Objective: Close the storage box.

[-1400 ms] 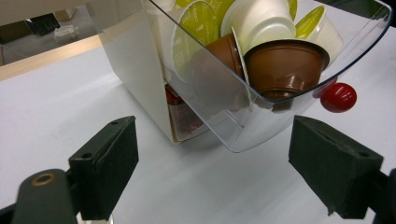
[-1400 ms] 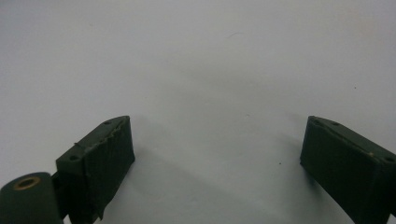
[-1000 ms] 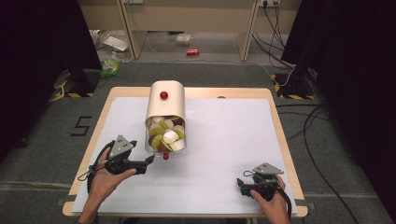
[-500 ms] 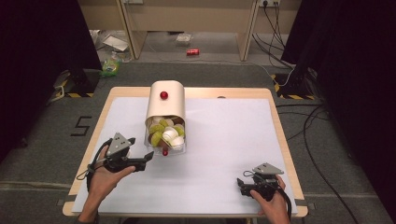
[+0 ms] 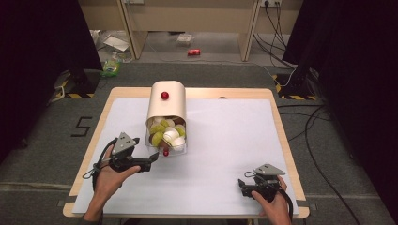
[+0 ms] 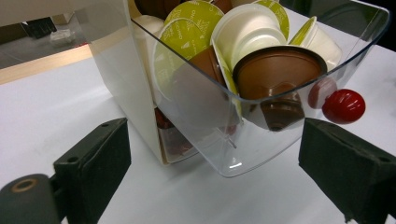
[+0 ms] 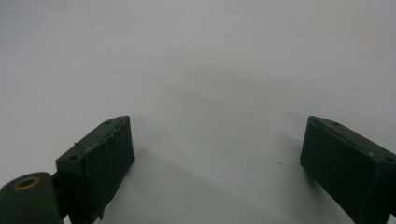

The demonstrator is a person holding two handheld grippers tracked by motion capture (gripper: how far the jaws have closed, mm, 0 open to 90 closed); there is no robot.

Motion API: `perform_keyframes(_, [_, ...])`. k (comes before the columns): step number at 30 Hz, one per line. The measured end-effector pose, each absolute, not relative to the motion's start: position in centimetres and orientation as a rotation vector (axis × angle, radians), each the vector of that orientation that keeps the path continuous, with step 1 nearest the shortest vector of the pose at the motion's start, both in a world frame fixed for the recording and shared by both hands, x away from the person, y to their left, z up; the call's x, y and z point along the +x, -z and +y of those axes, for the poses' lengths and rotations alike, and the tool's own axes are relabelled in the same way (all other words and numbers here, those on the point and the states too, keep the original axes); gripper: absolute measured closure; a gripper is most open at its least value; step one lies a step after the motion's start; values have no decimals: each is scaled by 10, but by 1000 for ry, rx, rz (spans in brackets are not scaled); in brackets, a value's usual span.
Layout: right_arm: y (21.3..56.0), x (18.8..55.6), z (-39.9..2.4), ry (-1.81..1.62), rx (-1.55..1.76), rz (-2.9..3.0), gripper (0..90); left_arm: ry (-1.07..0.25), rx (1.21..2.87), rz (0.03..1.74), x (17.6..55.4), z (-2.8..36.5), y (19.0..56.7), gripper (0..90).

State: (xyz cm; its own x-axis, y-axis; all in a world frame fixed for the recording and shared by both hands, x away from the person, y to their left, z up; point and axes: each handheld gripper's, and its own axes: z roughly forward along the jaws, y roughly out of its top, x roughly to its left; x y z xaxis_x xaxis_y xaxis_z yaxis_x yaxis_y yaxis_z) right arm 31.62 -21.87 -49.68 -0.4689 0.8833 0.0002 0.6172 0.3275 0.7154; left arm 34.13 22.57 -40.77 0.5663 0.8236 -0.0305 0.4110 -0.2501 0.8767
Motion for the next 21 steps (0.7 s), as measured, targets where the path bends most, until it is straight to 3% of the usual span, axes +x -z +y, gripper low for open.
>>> perform_keyframes(21, [497, 316, -219, -930, 1327, 2209, 101, -562, 1833, 1034, 350, 225, 408, 91])
